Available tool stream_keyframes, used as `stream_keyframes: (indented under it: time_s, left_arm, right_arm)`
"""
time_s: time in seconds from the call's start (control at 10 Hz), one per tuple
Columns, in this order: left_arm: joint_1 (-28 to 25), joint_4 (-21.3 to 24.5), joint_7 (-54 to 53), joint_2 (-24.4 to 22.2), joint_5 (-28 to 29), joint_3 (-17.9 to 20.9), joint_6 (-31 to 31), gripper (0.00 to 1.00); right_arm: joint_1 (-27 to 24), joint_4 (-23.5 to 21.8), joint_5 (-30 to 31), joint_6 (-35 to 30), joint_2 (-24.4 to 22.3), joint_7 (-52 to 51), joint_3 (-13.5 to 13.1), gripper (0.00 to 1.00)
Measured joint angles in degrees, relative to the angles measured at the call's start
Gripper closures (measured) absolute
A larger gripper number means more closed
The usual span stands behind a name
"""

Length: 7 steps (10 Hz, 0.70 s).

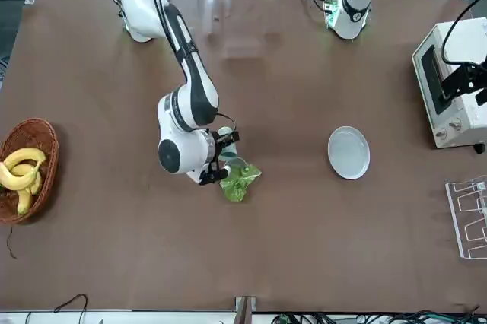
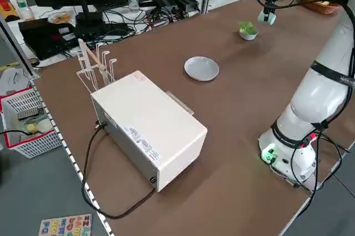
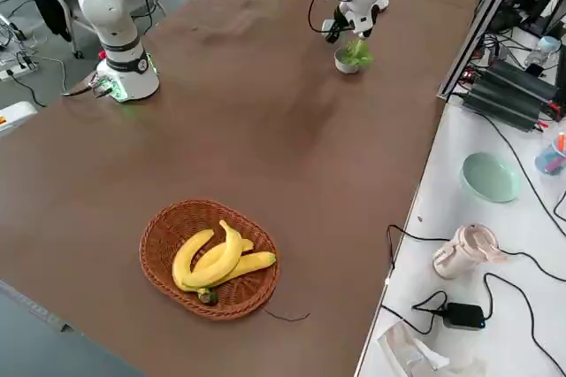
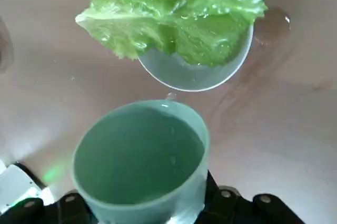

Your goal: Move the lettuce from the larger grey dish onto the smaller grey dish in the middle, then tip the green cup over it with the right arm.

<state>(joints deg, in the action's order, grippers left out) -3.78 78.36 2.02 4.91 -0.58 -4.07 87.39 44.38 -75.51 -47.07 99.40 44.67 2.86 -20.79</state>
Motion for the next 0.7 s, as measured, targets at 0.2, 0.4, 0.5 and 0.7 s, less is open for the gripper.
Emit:
stream_keyframes:
  time_s: [0.2,0.4,0.5,0.7]
  left_arm:
    - [0.0,0.0,0.0,0.0,0.0,0.0,0.01,0.0]
    - [0.0,0.0,-0.01,0.0,0.0,0.05,0.02,0.0]
    - [0.0,0.0,-0.01,0.0,0.0,0.08,0.02,0.0]
    - [0.0,0.0,-0.02,0.0,0.0,0.1,0.02,0.0]
  right_arm:
    - [-0.4,0.22,-0.54,-1.42,0.22,2.62,0.28,0.32]
    - [-0.63,0.5,-1.14,-1.93,0.34,3.4,0.31,0.32]
    - [-0.74,0.71,-1.18,-2.13,0.36,3.45,0.33,0.32]
    - [-1.01,1.0,-1.2,-2.16,0.36,0.8,0.35,0.32]
